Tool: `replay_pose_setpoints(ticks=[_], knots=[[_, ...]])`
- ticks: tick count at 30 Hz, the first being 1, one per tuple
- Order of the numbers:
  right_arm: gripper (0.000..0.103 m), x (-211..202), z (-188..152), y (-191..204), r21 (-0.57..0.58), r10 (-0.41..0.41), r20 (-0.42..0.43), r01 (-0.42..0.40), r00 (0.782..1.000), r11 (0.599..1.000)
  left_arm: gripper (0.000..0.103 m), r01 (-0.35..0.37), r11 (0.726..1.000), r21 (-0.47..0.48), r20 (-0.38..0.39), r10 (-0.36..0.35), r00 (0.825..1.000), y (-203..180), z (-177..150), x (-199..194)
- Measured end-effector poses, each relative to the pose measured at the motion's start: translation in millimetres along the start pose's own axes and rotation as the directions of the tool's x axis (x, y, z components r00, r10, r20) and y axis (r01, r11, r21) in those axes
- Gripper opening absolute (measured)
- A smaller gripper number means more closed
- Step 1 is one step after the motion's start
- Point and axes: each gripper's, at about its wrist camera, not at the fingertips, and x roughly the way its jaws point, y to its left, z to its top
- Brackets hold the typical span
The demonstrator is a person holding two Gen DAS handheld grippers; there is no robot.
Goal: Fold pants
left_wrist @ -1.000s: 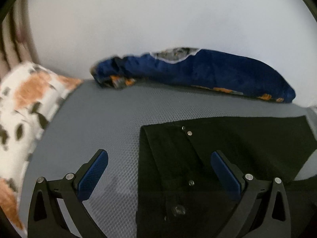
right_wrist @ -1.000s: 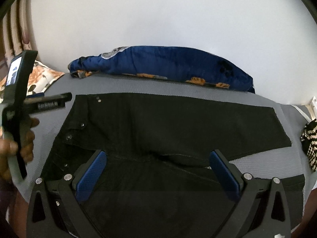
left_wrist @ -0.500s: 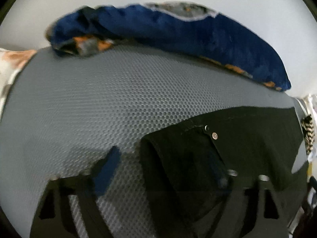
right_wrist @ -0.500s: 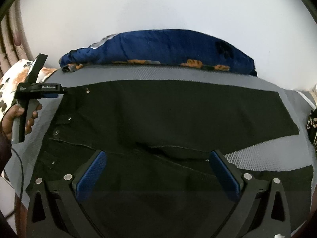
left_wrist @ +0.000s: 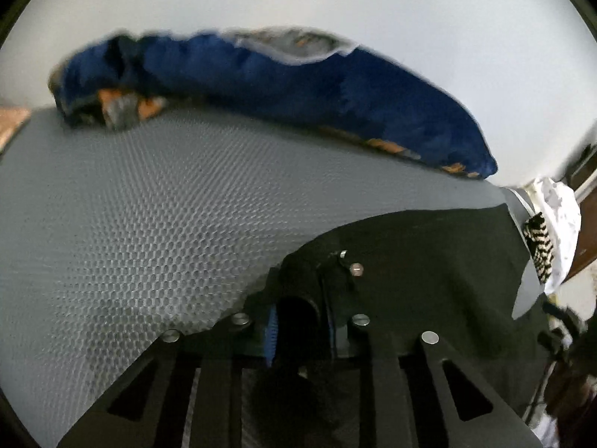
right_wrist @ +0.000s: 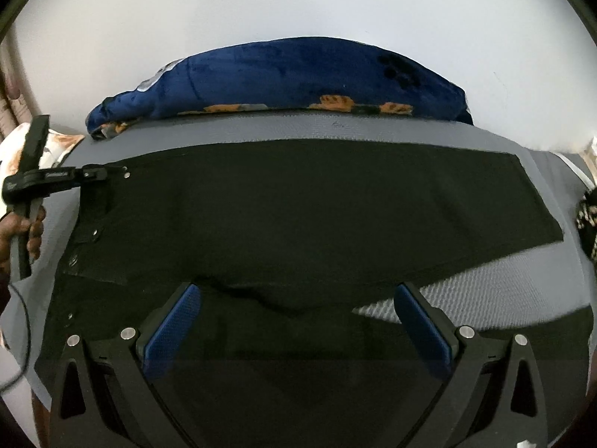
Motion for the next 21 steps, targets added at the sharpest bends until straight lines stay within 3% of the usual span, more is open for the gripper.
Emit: replay_pose_setpoints(ticks=[3,7,9,12,16,18,21], knots=[[0.103,5,20,-16,-0.067,0.067,0.038,-0.065,0.997,0.996,0.020,-0.038,0.999,0.024,0.066,0.036,0.997,-24,-3,-19],[0.102,14,55,-36,-0.279,0.165,0.094,-0.133,0.982,0.951,0.020,-0.056,0.996,0.063,0.145,0.046,0.988,-56,-16,-49],[0.090,26,76,-45,-0.393,0.230,0.062,-0.188,0.971,0.900,0.019,-0.050,0.997,0.054,0.166,0.041,0.985,-64,-22,-61],[0.088,50,107,-45,-0.528,0.269,-0.030,-0.244,0.963,0.813,0.019,-0.029,0.999,0.022,0.203,0.024,0.979,-71,-36,-82],[0.085,84,130,-37,-0.646,0.263,-0.141,-0.290,0.954,0.706,0.019,-0.012,1.000,-0.011,0.233,0.014,0.972,-86,-54,-98],[0.084,101,137,-35,-0.655,0.267,-0.211,-0.339,0.940,0.675,0.019,-0.015,1.000,-0.020,0.249,0.019,0.968,-95,-65,-106],[0.084,117,148,-30,-0.699,0.231,-0.212,-0.313,0.949,0.644,0.019,-0.018,0.999,-0.028,0.267,0.024,0.963,-106,-78,-117]])
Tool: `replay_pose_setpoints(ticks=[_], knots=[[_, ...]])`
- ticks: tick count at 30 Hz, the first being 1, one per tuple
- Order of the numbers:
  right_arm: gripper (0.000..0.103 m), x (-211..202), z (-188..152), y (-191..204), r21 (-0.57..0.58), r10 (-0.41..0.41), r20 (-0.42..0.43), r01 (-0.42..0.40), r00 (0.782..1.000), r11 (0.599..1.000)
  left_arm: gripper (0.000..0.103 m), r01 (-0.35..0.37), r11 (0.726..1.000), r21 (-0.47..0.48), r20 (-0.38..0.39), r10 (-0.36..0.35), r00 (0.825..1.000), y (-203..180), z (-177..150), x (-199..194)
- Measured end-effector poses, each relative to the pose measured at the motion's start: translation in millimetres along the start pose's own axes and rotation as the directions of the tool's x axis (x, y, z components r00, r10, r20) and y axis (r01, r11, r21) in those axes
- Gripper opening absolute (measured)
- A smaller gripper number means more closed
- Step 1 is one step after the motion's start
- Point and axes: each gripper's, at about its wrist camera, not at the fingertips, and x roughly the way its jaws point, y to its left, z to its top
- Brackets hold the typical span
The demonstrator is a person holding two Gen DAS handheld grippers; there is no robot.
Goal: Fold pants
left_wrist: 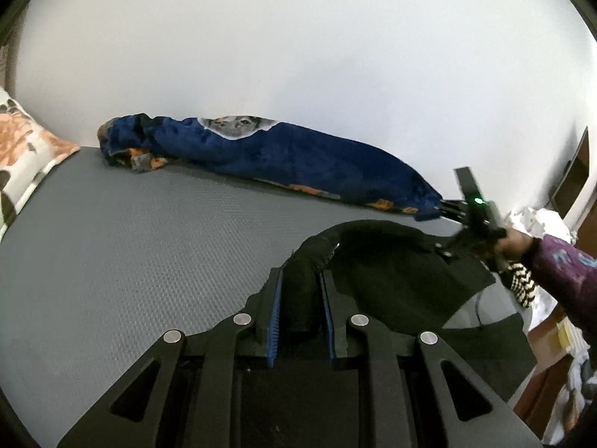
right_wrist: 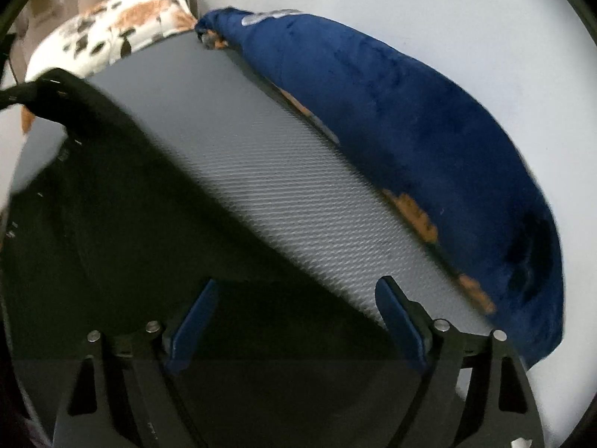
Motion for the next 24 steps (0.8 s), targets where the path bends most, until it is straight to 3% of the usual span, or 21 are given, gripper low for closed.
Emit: replay_pose_setpoints(ticks=[2,4,5,6,8,9,16,20,24], knots=[[0.083,8,6,-4,-0.037,0.000,-0.016,-0.001,1.000,0.999,0.019,-0.008,1.000,-0.007,0.004,0.008,1.000,-4,-5,-6],[0.075,17,8,-5,-0.077,-0.001,-0.055,-0.003,0.998,0.997,0.019,-0.008,1.000,-0.018,0.001,0.008,1.000,-6,-7,-8],[0.059,22,7,-7,-0.081,0.021,-0.085,-0.028,0.996,0.996,0.019,-0.005,1.000,-0.022,0.000,0.005,1.000,-7,-7,-9],[0.035,27,7,-7,-0.076,0.057,-0.122,-0.067,0.991,0.995,0.019,-0.003,1.000,-0.024,-0.003,0.003,1.000,-7,-7,-9],[0.012,36,4,-6,-0.068,0.093,-0.184,-0.107,0.979,0.992,0.019,-0.011,1.000,-0.021,-0.005,0.011,1.000,-9,-9,-8],[0.007,36,2,-3,-0.074,0.087,-0.193,-0.103,0.977,0.992,0.019,-0.012,1.000,-0.029,-0.004,0.012,1.000,-8,-9,-8],[0.004,-21,-22,27,-0.024,-0.042,-0.070,0.040,0.997,0.999,0.019,-0.017,0.996,-0.086,0.000,0.017,1.000,6,-16,-19],[0.004,-73,-49,76,0.034,-0.141,0.008,0.141,0.990,0.989,0.020,-0.010,0.995,-0.102,-0.006,0.009,1.000,11,-34,-36],[0.004,-104,-85,131,0.104,-0.190,0.040,0.185,0.981,0.977,0.020,-0.015,0.992,-0.126,-0.027,0.012,1.000,12,-54,-50]])
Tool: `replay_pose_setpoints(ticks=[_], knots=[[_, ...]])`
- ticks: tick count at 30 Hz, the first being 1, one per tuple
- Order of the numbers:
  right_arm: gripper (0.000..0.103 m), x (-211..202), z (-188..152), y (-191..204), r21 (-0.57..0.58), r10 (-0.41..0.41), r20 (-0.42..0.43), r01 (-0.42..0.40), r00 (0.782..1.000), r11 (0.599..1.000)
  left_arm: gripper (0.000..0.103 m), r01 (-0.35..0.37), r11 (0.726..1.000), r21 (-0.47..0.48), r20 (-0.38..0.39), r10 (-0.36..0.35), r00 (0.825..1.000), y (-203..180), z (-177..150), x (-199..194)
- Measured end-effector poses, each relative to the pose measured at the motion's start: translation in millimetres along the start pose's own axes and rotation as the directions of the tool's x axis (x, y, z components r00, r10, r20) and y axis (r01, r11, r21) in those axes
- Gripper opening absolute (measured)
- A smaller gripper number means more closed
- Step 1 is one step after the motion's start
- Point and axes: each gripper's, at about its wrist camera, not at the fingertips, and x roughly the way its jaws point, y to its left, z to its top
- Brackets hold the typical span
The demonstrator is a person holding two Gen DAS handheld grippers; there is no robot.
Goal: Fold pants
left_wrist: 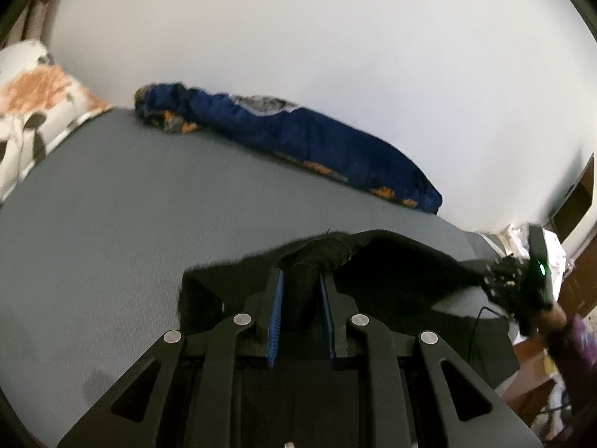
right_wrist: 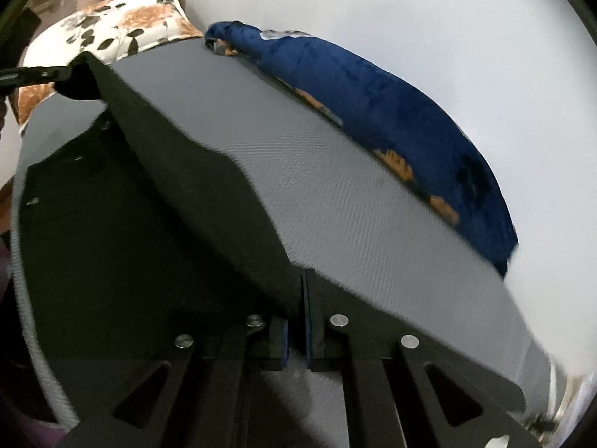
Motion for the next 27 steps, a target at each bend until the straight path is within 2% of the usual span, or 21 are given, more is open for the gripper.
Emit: replay_pose_setpoints(ticks=[5,10,16,21,27], knots=[[0.003,-31,-45,60,0.037,-0.024,0.010,0.023,1.000,0.999,0.020,-0.031,1.000,-0.002,-0.019,0.031,0.999,7,-30,-21],[0.003,-43,-77,94,0.113,-0.005,0.015,0.003,1.000,0.994,0.020,-0.068,0.998,0.013,-0.069,0.069,0.995,21,-65,-33],[0.003,-45,-97,125,0.124,-0.001,-0.014,0.003,1.000,0.992,0.020,-0.109,0.993,0.036,-0.120,0.113,0.986,35,-98,-40],[0.004,-39,-105,146,0.121,-0.008,-0.061,0.016,0.998,0.993,0.020,-0.162,0.985,0.061,-0.168,0.170,0.971,52,-113,-43],[0.004,-39,-107,150,0.119,-0.028,-0.067,0.036,0.997,0.992,0.020,-0.199,0.978,0.058,-0.163,0.206,0.965,66,-119,-56]])
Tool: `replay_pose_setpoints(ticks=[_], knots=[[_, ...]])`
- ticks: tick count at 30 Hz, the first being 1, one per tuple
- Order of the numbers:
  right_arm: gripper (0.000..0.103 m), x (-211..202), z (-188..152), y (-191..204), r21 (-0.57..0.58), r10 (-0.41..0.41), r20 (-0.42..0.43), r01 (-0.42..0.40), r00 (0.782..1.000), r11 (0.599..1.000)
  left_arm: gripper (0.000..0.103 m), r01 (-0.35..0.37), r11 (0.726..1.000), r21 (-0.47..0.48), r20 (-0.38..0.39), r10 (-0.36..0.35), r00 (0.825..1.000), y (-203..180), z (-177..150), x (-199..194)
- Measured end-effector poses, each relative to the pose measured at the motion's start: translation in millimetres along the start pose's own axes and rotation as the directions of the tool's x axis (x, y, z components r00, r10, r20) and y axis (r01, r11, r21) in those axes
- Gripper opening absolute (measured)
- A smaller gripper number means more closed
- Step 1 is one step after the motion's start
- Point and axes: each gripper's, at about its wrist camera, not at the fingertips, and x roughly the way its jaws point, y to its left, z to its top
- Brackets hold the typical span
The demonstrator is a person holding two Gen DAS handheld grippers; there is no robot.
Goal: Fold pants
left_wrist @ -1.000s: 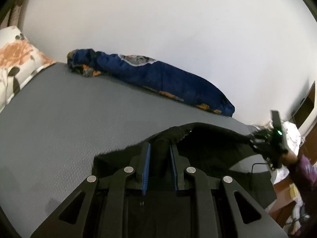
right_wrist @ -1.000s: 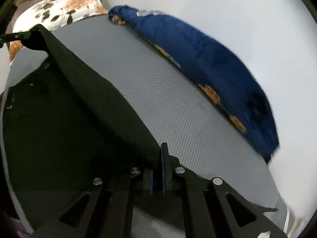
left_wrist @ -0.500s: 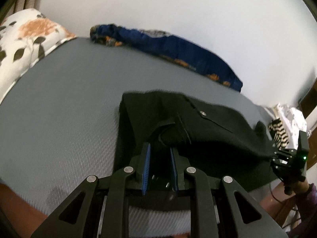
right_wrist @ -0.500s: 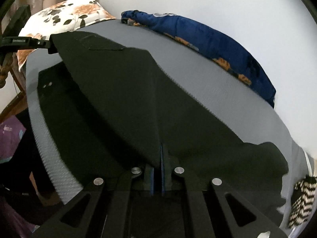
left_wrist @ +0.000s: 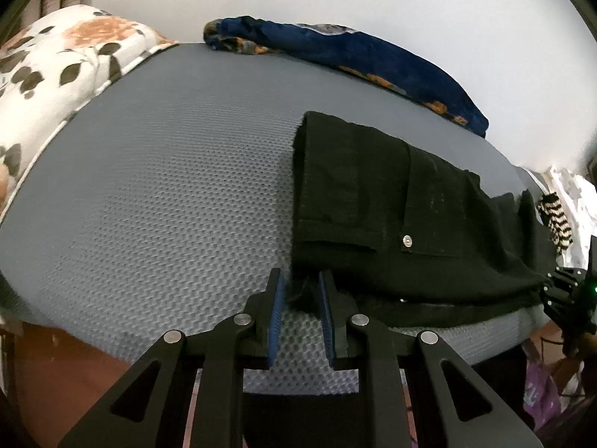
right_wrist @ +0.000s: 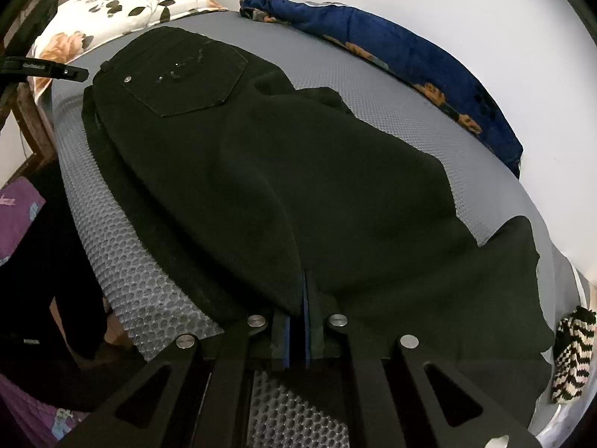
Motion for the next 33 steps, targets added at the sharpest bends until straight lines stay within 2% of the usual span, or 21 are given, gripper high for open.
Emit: replay_pose_setpoints(ticks=[8,11,14,16,18,20,22,24,26,28,29,32,33], knots=[[0.004,2,-3,3,-0.044,-0.010,-0.008,0.010,1.000,0.999,0.020,-0.022,1.000,-0.005,0.046,0.022,0.999,2,3,-19],[0.004,6,-4,8,-0.071,-0.026,-0.014,0.025,1.000,0.997,0.020,-0.019,1.000,0.019,0.102,0.017,0.995,-12,12,-33],[0.005,10,-7,13,-0.108,-0.056,-0.015,0.054,0.998,0.993,0.023,0.020,0.995,0.098,0.145,-0.034,0.989,-45,27,-43],[0.014,3,-9,12,-0.084,-0.045,0.021,0.047,0.999,0.995,0.028,0.062,0.985,0.160,0.130,-0.083,0.988,-72,36,-39],[0.046,-12,-12,3,-0.007,-0.006,0.092,0.007,0.996,1.000,0.043,0.138,0.967,0.212,0.115,-0.165,0.980,-104,42,-32],[0.059,-33,-18,-18,0.119,0.023,0.186,-0.046,0.982,0.992,0.055,0.222,0.938,0.267,0.083,-0.251,0.964,-145,47,-19],[0.059,-46,-29,-48,0.265,0.037,0.239,-0.102,0.970,0.959,0.058,0.304,0.904,0.301,0.032,-0.328,0.944,-183,46,-3],[0.059,-53,-44,-86,0.409,0.022,0.247,-0.125,0.969,0.904,0.058,0.372,0.864,0.338,-0.045,-0.380,0.924,-227,40,17],[0.058,-56,-60,-122,0.516,0.008,0.246,-0.138,0.969,0.846,0.058,0.419,0.827,0.376,-0.087,-0.418,0.904,-259,31,31],[0.058,-57,-73,-152,0.599,0.004,0.232,-0.146,0.973,0.788,0.058,0.450,0.779,0.436,-0.142,-0.435,0.889,-299,16,47],[0.057,-57,-84,-171,0.648,0.015,0.235,-0.168,0.972,0.743,0.058,0.460,0.760,0.460,-0.164,-0.436,0.885,-314,9,54],[0.057,-53,-108,-207,0.744,-0.005,0.218,-0.163,0.976,0.648,0.058,0.488,0.717,0.498,-0.203,-0.451,0.869,-345,-6,69],[0.057,-52,-116,-215,0.764,-0.016,0.220,-0.162,0.975,0.624,0.058,0.487,0.708,0.511,-0.207,-0.449,0.870,-350,-10,74]])
